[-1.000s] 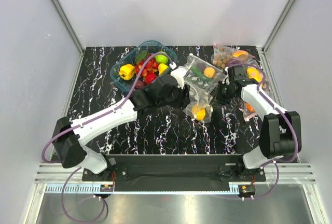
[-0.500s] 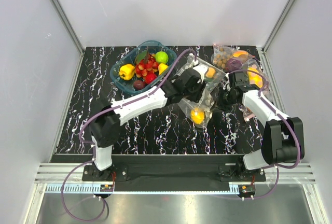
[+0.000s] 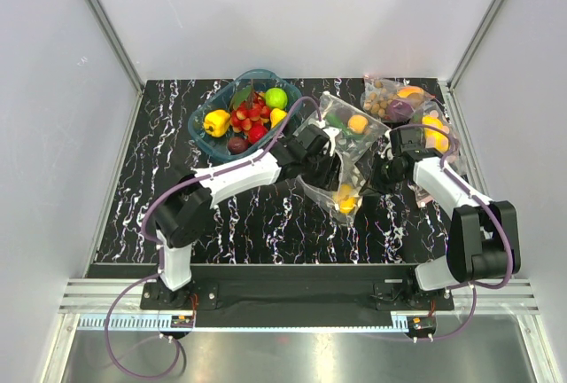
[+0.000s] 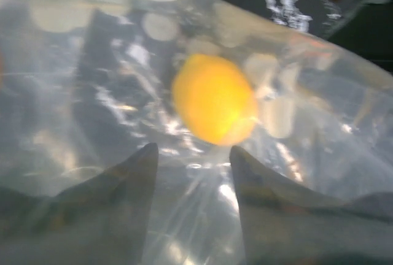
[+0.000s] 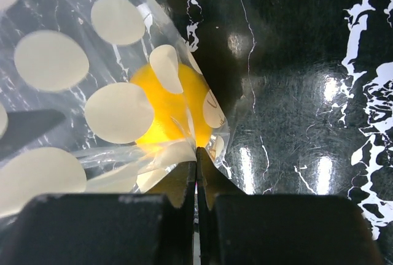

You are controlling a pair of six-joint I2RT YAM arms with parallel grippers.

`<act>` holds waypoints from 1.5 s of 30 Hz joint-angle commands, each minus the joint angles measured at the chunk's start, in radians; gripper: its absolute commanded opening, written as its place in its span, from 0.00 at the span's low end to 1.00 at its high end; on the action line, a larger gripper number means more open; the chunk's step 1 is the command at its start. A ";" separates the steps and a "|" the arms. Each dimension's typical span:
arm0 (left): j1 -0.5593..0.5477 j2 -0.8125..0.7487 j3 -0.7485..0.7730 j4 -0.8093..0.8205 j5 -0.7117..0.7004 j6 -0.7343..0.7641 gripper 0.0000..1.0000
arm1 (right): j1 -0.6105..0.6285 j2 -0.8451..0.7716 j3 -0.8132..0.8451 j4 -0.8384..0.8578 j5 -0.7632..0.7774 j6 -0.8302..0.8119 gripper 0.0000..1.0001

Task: Open the zip-top bag and remove the fake food

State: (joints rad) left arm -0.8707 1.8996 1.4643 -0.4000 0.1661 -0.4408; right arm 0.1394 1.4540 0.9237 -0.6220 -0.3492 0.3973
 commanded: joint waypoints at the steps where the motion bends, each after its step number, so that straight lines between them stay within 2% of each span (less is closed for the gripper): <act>1: 0.001 0.010 -0.002 0.085 0.156 -0.087 0.58 | 0.008 0.006 -0.003 0.015 0.010 0.005 0.00; 7: 0.001 0.027 -0.031 0.145 0.194 -0.144 0.70 | 0.011 0.014 -0.014 0.010 0.007 0.012 0.00; 11: -0.004 0.045 -0.042 0.158 0.179 -0.179 0.73 | 0.014 -0.026 -0.006 -0.018 0.033 0.015 0.00; 18: -0.007 0.046 -0.081 0.185 0.116 -0.214 0.73 | 0.014 -0.099 -0.039 -0.058 0.058 0.032 0.00; 36: -0.056 0.095 -0.054 0.222 0.138 -0.262 0.75 | 0.014 -0.325 -0.077 -0.176 0.107 0.094 0.00; 41: -0.050 0.055 -0.096 0.242 0.112 -0.282 0.76 | 0.014 -0.417 -0.094 -0.169 0.137 0.123 0.00; 45: -0.024 -0.002 -0.150 0.280 0.110 -0.308 0.76 | 0.014 -0.403 -0.092 -0.189 0.150 0.123 0.00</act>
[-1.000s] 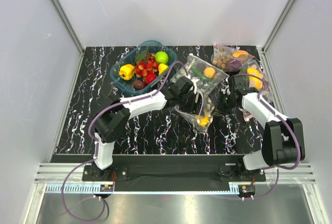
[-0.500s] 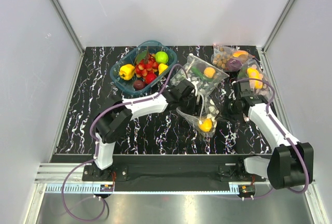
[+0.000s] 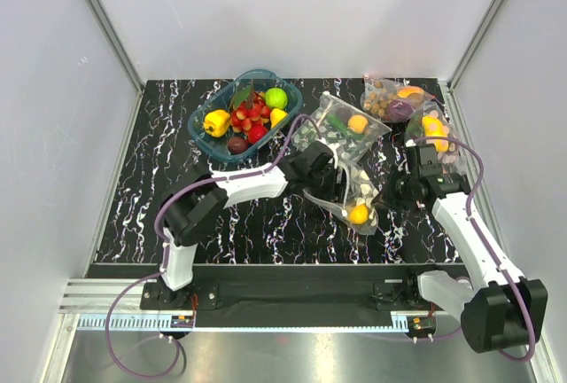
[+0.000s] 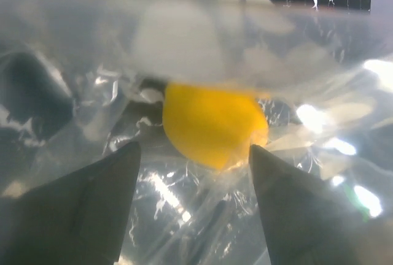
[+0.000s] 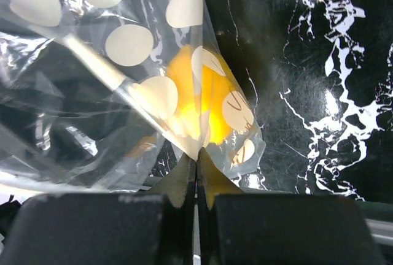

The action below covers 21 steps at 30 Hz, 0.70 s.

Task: Open the zip-top bag and remove the fake food

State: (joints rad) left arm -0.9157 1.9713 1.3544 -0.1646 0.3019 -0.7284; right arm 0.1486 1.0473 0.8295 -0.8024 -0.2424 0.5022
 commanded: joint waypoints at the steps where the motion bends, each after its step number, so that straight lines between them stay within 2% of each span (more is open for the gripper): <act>1: 0.026 -0.095 -0.063 0.051 -0.030 -0.028 0.76 | 0.005 0.011 0.009 -0.015 0.051 0.015 0.00; 9: 0.052 -0.126 -0.107 0.062 -0.049 -0.040 0.76 | 0.003 0.037 0.008 -0.015 0.052 0.013 0.00; 21: 0.051 -0.037 -0.015 -0.027 -0.053 -0.014 0.77 | 0.005 0.120 0.010 -0.034 0.095 0.029 0.00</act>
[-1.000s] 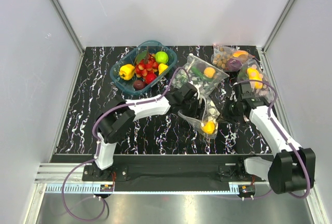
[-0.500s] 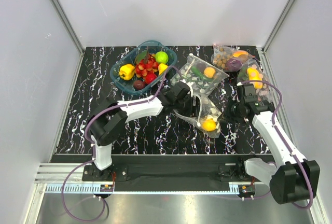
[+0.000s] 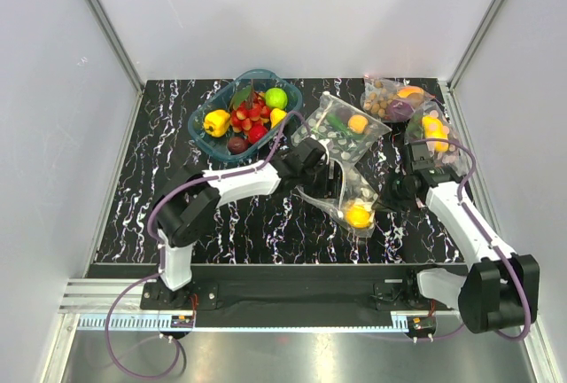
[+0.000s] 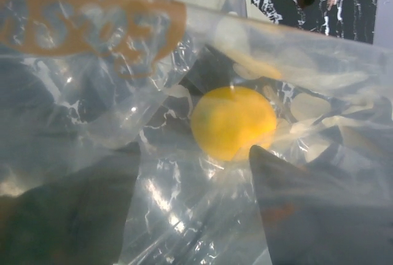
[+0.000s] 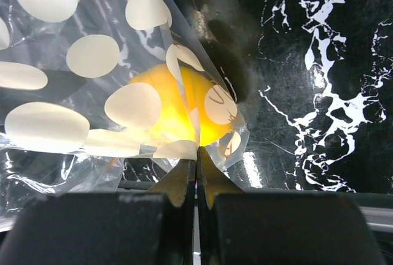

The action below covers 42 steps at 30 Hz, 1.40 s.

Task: Open the zip-top bag and remove the fake food

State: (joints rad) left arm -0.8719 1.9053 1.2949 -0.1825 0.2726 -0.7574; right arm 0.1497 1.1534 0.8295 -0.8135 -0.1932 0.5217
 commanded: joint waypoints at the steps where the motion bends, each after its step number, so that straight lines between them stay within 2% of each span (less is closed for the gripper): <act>1: 0.004 0.035 0.053 -0.012 -0.020 0.021 0.77 | 0.004 0.017 0.010 -0.023 0.049 0.011 0.00; 5: -0.016 0.083 0.110 -0.054 -0.021 0.050 0.77 | 0.013 0.049 0.011 -0.030 0.072 0.020 0.00; 17: -0.015 0.070 0.057 0.038 0.111 0.033 0.77 | 0.067 0.242 -0.001 -0.009 0.112 0.020 0.00; 23: -0.024 0.083 0.044 0.061 0.137 0.026 0.77 | 0.074 0.273 -0.013 0.023 0.100 0.012 0.00; 36: -0.065 0.094 0.063 0.074 0.183 0.015 0.80 | 0.093 0.327 -0.012 0.177 -0.043 0.058 0.00; 39: -0.065 0.075 0.050 0.097 0.197 0.007 0.73 | 0.106 0.342 -0.007 0.232 -0.087 0.080 0.00; 40: -0.065 0.071 0.049 0.086 0.192 0.007 0.63 | 0.114 0.356 0.011 0.231 -0.084 0.072 0.00; 42: -0.064 0.063 0.046 0.068 0.183 0.013 0.54 | 0.116 0.362 0.032 0.220 -0.075 0.060 0.00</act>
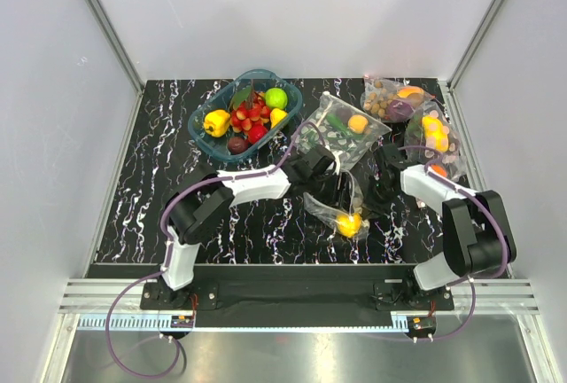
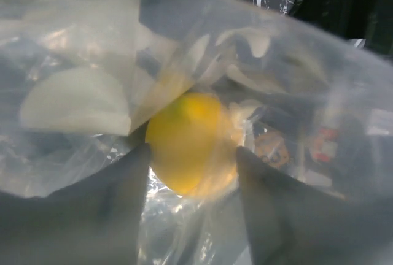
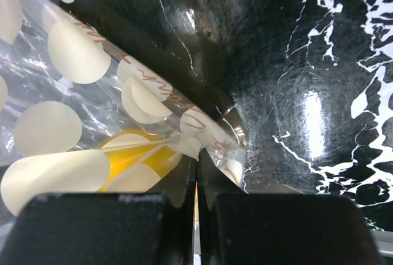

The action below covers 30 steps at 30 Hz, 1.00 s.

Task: Open the zip-top bag and remove the fake food

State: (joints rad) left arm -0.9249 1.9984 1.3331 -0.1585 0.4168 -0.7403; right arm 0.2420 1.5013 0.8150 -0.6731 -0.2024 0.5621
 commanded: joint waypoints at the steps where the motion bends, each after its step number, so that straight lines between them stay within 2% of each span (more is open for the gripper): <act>1: -0.005 -0.042 -0.005 0.037 0.034 -0.002 0.51 | 0.023 0.001 0.064 0.073 -0.049 0.010 0.00; 2: 0.001 -0.050 -0.014 0.030 0.030 -0.002 0.45 | 0.025 -0.012 0.069 0.063 -0.042 0.006 0.00; 4: 0.030 -0.073 -0.050 0.030 0.024 -0.017 0.40 | 0.023 -0.068 0.072 0.052 -0.010 -0.004 0.01; 5: 0.043 -0.084 -0.070 0.042 0.022 -0.025 0.34 | 0.023 -0.090 0.072 0.043 0.003 -0.008 0.03; 8: 0.089 -0.122 -0.127 0.095 0.036 -0.062 0.24 | 0.020 -0.163 0.069 0.021 0.023 -0.027 0.17; 9: 0.098 -0.128 -0.132 0.100 0.045 -0.070 0.15 | 0.023 -0.179 0.064 0.015 0.026 -0.033 0.21; 13: 0.127 -0.148 -0.117 0.106 0.079 -0.071 0.02 | 0.023 -0.269 0.061 -0.014 0.002 -0.073 0.38; 20: 0.179 -0.199 -0.152 0.205 0.191 -0.172 0.00 | 0.043 -0.326 0.003 0.069 -0.138 -0.100 0.56; 30: 0.190 -0.230 -0.180 0.284 0.298 -0.240 0.00 | 0.059 -0.178 0.021 0.178 -0.167 -0.131 0.61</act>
State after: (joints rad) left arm -0.7380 1.8015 1.1690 0.0399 0.6273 -0.9363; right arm 0.2920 1.3045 0.8204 -0.5636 -0.3420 0.4568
